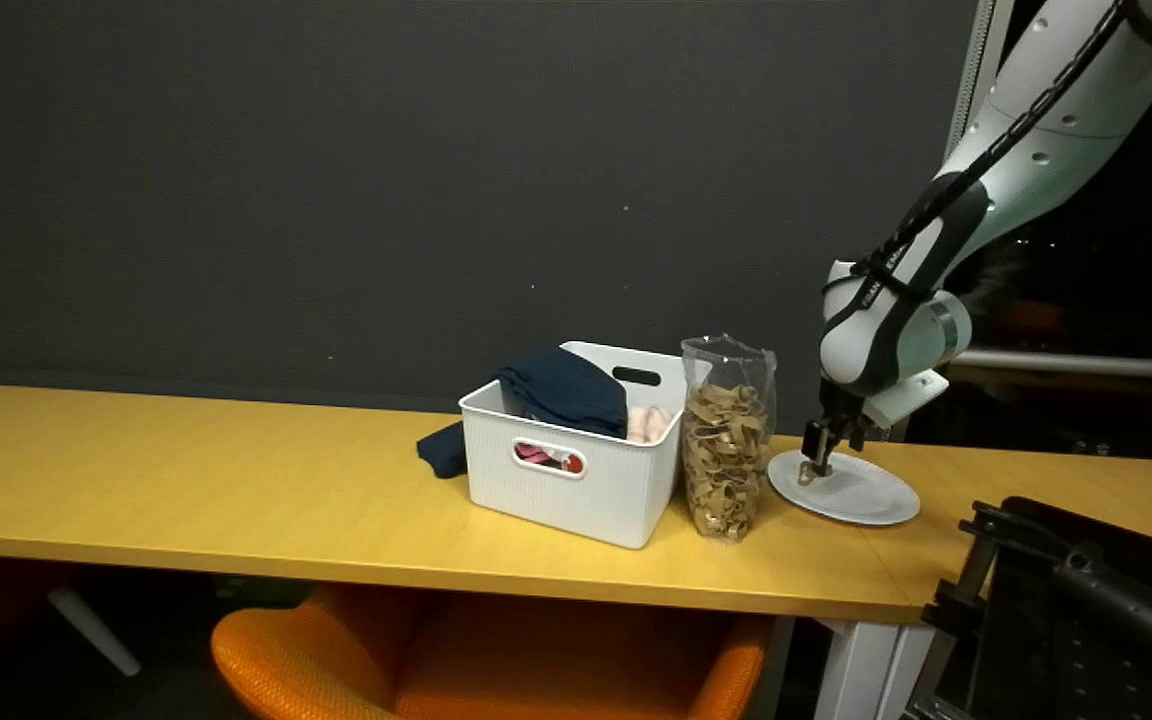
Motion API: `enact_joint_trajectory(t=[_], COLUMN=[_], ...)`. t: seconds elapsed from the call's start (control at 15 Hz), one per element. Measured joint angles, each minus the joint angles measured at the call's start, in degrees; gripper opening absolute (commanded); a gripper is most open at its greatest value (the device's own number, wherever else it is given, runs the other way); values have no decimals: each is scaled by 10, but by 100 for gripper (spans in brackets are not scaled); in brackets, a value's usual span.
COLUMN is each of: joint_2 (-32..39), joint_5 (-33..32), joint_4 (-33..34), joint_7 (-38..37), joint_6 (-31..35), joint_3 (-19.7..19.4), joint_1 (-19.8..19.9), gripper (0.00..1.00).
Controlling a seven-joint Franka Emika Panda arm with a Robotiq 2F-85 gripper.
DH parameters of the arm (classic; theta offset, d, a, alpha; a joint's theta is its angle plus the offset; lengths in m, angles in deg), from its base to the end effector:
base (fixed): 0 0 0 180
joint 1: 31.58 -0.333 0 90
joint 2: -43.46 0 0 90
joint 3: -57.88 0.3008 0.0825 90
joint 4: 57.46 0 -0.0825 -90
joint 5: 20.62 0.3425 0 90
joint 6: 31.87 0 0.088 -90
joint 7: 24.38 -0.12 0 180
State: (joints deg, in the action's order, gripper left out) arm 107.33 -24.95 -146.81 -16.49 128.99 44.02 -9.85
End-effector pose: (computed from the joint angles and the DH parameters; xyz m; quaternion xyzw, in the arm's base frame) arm 0.5367 -0.3564 0.0296 0.9815 -0.1304 0.0272 0.1377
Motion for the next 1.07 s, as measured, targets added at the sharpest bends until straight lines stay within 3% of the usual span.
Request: enact_joint_trajectory(t=[0.33,0.93,1.0,1.07], joint_2=[53,85,87,88], joint_5=[0,1,1,1], joint_4=[58,111,114,116], joint_7=[-40,-46,-46,-46], joint_6=[1,1,1,1], joint_3=[-35,-14,-10,-8], joint_1=[-21,-9,-7,-5], gripper=[100,100,75,74])
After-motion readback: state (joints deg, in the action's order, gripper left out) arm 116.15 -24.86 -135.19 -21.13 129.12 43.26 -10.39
